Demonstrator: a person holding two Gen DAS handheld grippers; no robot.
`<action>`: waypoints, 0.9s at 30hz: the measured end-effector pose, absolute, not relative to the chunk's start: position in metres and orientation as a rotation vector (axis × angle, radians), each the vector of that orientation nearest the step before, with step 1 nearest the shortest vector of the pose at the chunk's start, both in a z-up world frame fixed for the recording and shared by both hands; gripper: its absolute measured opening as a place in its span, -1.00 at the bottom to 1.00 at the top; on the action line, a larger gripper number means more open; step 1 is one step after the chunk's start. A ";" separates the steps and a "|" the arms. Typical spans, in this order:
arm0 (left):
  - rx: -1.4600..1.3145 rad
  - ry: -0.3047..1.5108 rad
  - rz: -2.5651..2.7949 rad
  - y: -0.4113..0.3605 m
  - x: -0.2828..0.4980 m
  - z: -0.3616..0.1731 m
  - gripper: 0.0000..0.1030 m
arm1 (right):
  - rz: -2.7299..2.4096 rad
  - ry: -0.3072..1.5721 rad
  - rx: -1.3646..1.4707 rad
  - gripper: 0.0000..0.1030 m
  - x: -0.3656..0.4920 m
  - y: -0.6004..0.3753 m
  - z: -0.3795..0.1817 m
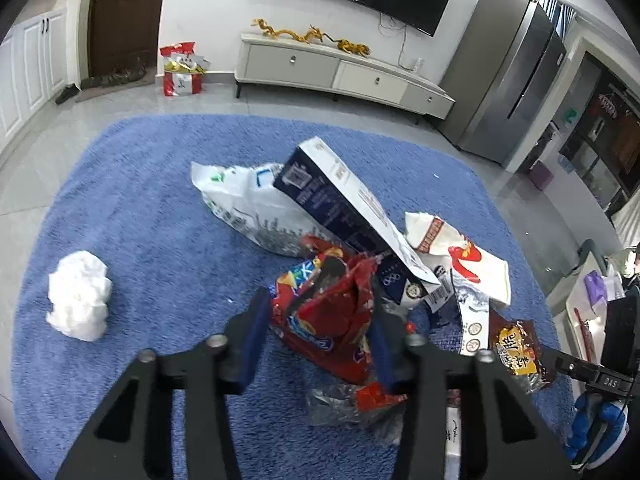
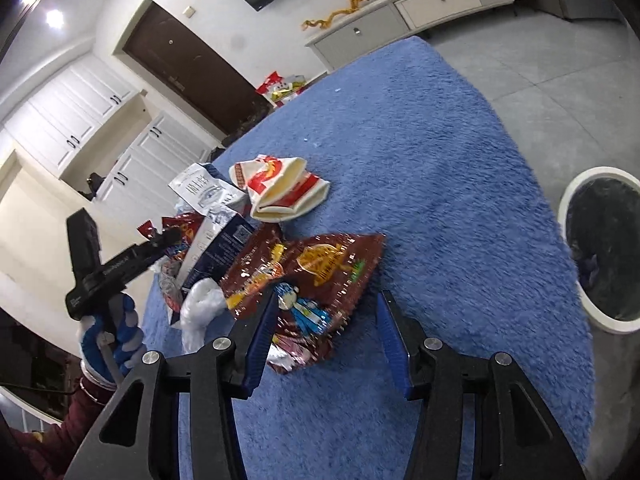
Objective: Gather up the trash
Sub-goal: 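Return both tools to the rug and lower them toward the wrappers, then grasp the red snack wrappers with the left gripper while the right grasps the brown chip bag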
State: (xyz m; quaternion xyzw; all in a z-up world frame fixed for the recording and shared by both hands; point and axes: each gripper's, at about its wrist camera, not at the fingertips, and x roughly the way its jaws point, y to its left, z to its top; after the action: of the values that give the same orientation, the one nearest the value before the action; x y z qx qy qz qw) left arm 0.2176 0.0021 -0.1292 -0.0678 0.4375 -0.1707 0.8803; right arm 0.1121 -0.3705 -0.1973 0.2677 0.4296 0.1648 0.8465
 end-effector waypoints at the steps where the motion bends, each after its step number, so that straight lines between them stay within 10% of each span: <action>1: -0.145 0.914 -0.362 0.002 0.217 -0.130 -0.35 | 0.352 0.905 0.564 -0.06 0.114 -0.369 -0.197; 10: -0.187 0.885 -0.406 0.010 0.198 -0.119 -0.69 | 0.359 0.899 0.540 -0.86 0.123 -0.359 -0.199; 27: -0.218 0.754 -0.410 0.041 0.137 -0.071 -0.73 | 0.289 0.718 0.378 -0.99 0.067 -0.355 -0.134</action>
State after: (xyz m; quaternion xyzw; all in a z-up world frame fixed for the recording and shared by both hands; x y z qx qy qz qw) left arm 0.1373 0.0415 -0.0707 -0.1055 0.3647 -0.1983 0.9036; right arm 0.0675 -0.3552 -0.1343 0.1833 0.3479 0.1401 0.9087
